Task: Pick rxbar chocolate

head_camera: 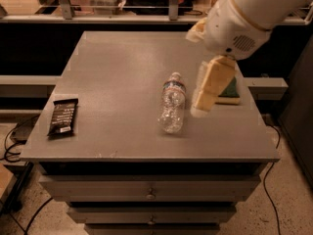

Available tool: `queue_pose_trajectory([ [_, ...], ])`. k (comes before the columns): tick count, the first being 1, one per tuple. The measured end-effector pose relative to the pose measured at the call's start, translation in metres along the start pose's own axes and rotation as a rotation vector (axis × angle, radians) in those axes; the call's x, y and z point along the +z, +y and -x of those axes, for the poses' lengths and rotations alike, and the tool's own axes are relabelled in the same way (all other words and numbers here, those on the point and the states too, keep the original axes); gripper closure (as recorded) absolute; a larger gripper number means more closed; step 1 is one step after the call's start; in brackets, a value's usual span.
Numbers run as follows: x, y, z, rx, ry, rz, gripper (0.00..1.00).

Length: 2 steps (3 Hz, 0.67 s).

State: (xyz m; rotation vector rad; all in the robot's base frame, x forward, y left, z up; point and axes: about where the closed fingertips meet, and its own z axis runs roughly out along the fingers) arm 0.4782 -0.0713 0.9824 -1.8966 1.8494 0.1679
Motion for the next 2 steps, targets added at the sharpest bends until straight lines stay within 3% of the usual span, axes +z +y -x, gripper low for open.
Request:
queue_pose_trajectory([
  [1,0.0368,-0.0043,0.0538,-0.089,-0.058,0.075,0.0],
  [2,0.0367,-0.0043,0.054,-0.089,-0.058,0.074,0.0],
])
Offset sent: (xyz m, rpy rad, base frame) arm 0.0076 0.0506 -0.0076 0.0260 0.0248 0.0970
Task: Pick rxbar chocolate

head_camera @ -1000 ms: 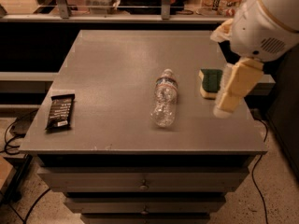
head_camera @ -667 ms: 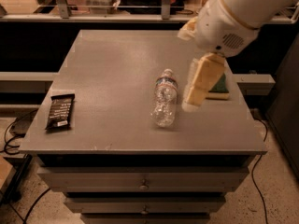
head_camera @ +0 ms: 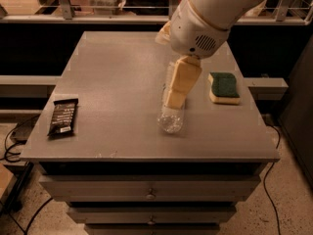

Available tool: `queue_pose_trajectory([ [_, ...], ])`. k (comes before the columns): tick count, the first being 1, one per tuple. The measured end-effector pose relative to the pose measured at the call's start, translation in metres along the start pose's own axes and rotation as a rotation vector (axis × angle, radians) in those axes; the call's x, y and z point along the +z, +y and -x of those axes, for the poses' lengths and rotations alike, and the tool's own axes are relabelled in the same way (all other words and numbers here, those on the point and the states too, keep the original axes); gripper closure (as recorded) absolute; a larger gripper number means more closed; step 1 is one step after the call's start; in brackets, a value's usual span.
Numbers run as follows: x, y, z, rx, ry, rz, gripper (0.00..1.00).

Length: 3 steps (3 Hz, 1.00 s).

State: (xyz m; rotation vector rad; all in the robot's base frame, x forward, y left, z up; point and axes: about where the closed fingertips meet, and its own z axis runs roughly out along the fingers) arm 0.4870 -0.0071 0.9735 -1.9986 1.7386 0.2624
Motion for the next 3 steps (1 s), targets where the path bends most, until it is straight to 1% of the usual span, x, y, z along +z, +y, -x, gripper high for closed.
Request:
queue_pose_trajectory([
  [1,0.016,-0.005,0.015,-0.006,-0.037,0.005,0.0],
  [2,0.049,-0.015,0.037,-0.03,-0.086,0.041,0.0],
  [3,0.104,-0.03,0.065,-0.052,-0.17,0.118,0.0],
])
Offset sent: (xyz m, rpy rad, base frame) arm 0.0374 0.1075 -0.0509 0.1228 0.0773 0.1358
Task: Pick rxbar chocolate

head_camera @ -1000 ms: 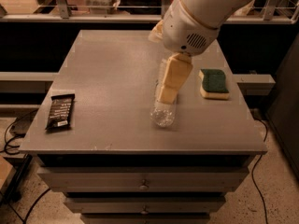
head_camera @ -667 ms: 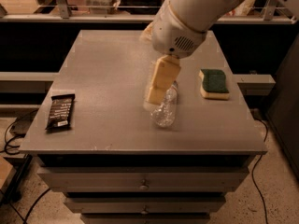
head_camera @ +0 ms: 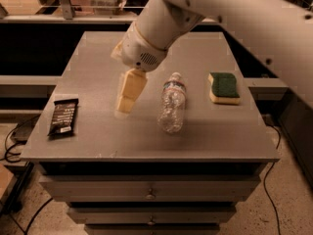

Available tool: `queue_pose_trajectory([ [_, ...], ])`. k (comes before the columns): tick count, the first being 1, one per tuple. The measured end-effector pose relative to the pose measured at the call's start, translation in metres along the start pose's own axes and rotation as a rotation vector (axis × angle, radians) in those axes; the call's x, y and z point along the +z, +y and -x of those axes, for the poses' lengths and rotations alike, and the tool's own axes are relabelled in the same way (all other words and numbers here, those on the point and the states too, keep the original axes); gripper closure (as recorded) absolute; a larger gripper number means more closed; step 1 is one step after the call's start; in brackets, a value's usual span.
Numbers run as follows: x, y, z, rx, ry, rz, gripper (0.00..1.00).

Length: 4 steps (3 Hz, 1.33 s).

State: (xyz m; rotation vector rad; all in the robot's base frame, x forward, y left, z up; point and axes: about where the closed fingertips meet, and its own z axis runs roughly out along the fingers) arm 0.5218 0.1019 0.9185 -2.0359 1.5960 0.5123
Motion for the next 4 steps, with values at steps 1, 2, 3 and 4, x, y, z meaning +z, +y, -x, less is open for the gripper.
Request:
queue_pose_trajectory([
  [1,0.035,-0.013,0.011,-0.011,-0.054,0.049,0.0],
  [2,0.077,-0.019,0.034,-0.046,-0.131,0.107,0.0],
  [3,0.118,-0.02,0.06,-0.103,-0.209,0.155,0.0],
  [4,0.138,-0.018,0.077,-0.137,-0.248,0.184,0.0],
])
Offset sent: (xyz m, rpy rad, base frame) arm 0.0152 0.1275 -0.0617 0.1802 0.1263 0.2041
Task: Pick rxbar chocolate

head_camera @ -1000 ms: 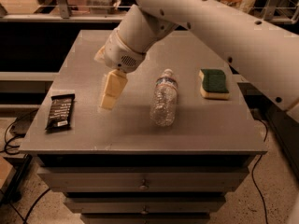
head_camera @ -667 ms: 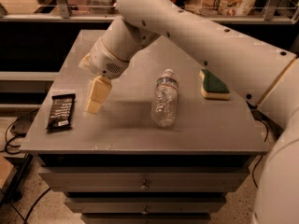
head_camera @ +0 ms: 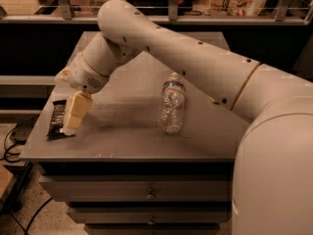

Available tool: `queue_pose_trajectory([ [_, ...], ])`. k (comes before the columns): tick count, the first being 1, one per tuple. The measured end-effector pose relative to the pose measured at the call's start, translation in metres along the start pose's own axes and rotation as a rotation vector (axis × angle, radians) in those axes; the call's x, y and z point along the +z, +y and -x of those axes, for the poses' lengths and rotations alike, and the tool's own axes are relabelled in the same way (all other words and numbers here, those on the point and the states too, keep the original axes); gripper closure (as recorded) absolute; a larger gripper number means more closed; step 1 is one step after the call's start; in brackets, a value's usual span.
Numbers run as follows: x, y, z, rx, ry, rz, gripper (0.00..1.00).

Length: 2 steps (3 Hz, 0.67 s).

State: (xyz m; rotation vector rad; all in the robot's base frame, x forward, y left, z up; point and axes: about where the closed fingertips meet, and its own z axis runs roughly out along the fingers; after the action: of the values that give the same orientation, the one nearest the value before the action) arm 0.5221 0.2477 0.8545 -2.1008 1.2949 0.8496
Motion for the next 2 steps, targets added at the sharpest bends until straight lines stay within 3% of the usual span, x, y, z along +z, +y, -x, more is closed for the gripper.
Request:
queue_pose_trajectory([
  [2,0.025,0.005,-0.017,0.045,-0.004,0.042,0.0],
])
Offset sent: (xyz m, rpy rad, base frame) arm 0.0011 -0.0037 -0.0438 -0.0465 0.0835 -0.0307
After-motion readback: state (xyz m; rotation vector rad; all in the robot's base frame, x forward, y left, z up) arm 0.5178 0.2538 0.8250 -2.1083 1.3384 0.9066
